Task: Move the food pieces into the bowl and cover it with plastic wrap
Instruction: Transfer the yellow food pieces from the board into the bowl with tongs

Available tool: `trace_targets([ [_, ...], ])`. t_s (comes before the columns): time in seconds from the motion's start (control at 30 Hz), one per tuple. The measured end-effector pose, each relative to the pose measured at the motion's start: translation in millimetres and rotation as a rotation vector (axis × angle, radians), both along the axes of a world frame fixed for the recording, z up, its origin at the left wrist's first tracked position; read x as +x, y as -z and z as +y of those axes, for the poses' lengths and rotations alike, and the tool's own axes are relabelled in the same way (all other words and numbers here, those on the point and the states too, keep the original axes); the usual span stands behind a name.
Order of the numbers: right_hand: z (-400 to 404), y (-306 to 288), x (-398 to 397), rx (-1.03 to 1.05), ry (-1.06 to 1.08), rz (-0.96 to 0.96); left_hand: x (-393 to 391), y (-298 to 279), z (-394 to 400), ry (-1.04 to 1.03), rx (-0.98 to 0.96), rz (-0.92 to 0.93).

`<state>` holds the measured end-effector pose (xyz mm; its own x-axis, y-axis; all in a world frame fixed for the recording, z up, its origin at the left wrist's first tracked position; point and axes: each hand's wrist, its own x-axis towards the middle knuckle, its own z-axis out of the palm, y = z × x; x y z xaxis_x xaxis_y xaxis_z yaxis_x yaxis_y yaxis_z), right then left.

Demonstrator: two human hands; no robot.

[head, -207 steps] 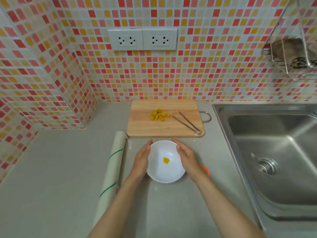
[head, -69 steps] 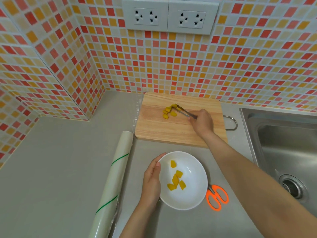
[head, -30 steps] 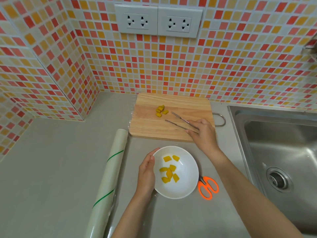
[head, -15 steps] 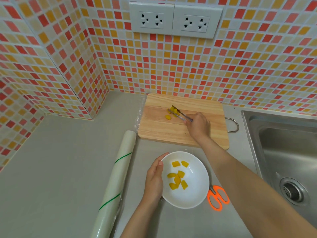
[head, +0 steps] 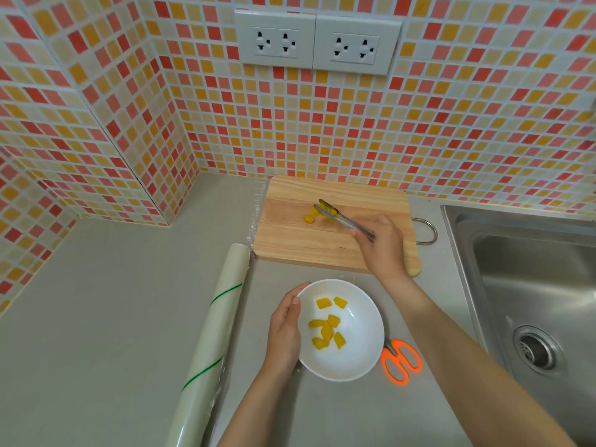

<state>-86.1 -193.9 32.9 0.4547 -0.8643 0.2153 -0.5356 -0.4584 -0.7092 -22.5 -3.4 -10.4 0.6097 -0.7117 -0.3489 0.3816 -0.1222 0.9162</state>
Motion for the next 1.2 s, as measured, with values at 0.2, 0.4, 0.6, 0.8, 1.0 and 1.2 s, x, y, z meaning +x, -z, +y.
trace_targets([
  [0.2,70,-14,-63,0.110,-0.124,-0.101,1,0,-1,-0.013,-0.007,-0.010],
  [0.4,108,-10,-103,0.265,-0.186,-0.018,0,-1,-2,0.006,-0.018,-0.030],
  [0.6,91,-14,-100,0.168,-0.114,-0.053,1,-1,-1,0.012,-0.027,-0.066],
  [0.8,44,-2,-70,0.093,-0.004,0.008,0,2,-1,0.002,-0.020,-0.050],
  [1.0,-8,15,-12,0.075,0.033,0.176,1,3,0,0.001,-0.005,-0.051],
  [1.2,-29,35,12,0.067,0.042,0.241,2,6,-2,0.002,0.009,-0.052],
])
